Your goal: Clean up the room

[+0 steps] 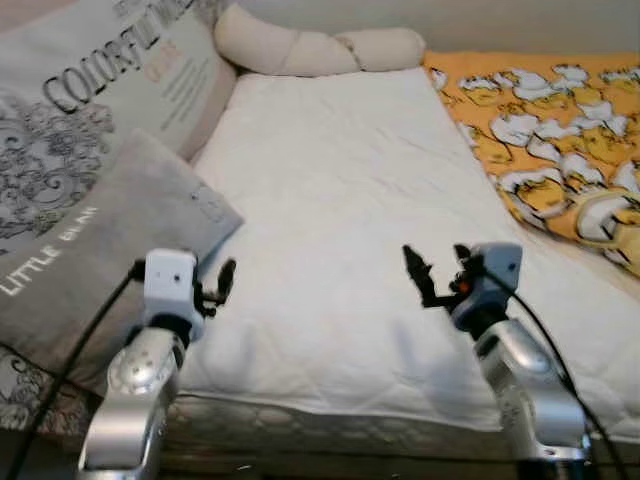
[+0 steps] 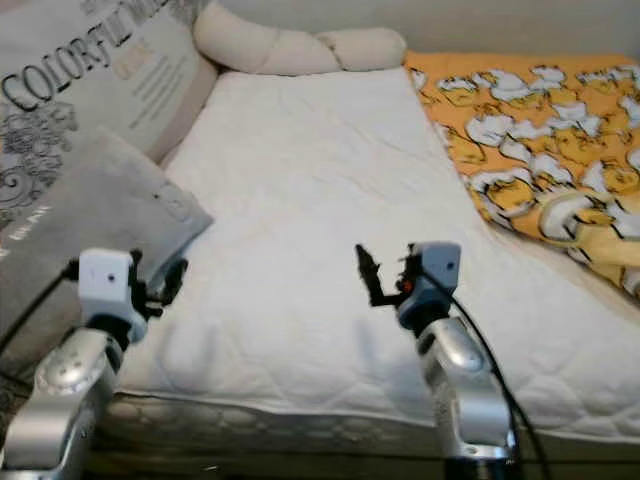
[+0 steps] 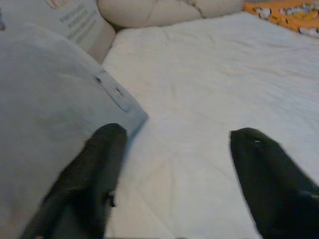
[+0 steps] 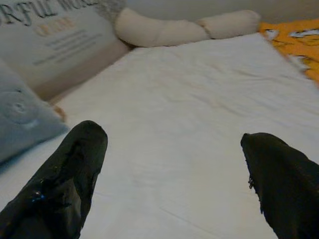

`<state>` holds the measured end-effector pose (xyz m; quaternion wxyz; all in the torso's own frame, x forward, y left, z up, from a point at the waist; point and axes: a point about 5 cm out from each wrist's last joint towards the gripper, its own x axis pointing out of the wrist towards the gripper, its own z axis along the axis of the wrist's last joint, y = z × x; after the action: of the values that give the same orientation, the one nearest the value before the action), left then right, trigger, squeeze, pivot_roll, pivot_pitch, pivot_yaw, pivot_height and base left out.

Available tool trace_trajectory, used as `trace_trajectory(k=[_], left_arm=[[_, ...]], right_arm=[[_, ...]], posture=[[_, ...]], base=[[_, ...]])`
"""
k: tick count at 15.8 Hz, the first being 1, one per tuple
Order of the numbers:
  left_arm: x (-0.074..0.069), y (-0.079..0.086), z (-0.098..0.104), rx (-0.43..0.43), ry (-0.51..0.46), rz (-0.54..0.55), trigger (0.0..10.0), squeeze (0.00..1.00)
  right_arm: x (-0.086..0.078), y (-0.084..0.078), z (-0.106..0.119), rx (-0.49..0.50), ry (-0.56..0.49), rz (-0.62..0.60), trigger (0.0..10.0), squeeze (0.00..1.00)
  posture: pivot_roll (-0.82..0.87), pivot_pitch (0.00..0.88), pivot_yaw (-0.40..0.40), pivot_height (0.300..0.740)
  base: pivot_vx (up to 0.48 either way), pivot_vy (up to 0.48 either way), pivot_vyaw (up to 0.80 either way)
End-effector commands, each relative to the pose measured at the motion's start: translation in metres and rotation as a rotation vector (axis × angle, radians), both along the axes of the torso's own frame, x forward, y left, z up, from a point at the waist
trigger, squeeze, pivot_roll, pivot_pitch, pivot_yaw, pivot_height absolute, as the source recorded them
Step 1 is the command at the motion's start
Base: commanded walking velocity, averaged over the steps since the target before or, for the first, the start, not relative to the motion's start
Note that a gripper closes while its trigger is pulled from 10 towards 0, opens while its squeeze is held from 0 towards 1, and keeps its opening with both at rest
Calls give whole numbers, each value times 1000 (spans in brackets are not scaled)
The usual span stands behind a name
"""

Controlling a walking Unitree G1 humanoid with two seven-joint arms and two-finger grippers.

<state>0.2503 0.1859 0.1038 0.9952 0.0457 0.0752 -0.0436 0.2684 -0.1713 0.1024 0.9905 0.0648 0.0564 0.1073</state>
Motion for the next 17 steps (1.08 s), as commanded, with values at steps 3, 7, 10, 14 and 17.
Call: trace_trajectory(k=[3, 7, 10, 14, 17], left_arm=[[3, 5, -2, 51, 13, 20, 10000, 1000], [4, 6, -3, 71, 29, 25, 10000, 1000], [5, 5, -2, 76, 27, 21, 10000, 1000], [9, 4, -1, 86, 28, 18, 10000, 1000], [7, 1, -3, 79, 36, 22, 10000, 1000]], right_arm=[[2, 3, -8, -13, 36, -6, 10000, 1000], [1, 1, -16, -2, 68, -32, 10000, 1000], [2, 2, -16, -2, 66, -36, 10000, 1000], [6, -1, -19, -1, 79, -65, 10000, 1000], [6, -5, -18, -6, 76, -77, 10000, 1000]], posture=[[-33, 0, 52, 740], [-31, 0, 60, 740], [-33, 0, 64, 740], [-27, 0, 63, 740], [-32, 0, 61, 740]], base=[[0, -276, 0], [0, -300, 0], [0, -377, 156], [0, -380, 119], [0, -377, -154]])
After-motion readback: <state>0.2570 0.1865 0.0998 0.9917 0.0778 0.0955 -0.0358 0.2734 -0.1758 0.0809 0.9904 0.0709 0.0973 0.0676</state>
